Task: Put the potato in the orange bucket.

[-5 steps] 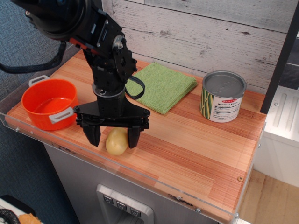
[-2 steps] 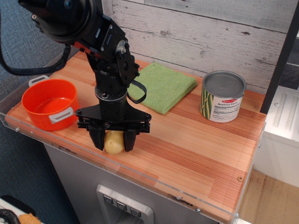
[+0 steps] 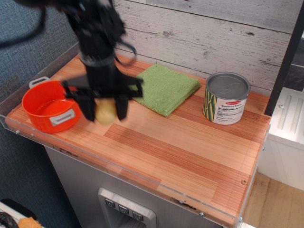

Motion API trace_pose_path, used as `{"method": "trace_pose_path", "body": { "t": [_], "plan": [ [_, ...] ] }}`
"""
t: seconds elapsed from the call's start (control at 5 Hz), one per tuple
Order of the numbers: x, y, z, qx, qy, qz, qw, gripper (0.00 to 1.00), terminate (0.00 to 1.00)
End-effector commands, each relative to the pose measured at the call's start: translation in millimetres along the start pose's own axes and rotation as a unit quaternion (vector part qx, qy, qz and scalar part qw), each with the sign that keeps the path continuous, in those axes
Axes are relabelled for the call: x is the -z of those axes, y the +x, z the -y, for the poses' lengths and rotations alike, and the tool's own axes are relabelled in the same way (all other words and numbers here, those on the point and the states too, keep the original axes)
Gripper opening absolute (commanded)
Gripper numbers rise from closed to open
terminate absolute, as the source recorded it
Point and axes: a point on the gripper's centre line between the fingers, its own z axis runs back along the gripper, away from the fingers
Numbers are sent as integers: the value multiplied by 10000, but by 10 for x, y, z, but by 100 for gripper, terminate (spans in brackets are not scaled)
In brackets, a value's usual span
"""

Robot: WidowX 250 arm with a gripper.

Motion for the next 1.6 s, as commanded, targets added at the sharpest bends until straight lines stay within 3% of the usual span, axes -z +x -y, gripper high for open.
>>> {"method": "trace_pose_path", "body": {
  "t": [0.0, 0.4, 0.8, 1.0, 1.4],
  "plan": [
    [-222, 396, -563, -1217, 27, 217, 9923, 0, 0],
    [41, 540, -858, -1700, 129, 32, 9854, 0, 0],
    [303, 530, -984, -1777, 385, -138, 9832, 0, 0],
    [359, 509, -972, -1733, 433, -193, 9837, 100, 0],
    [257, 513, -996, -1776, 446, -204, 9829, 100, 0]
  ]
}}
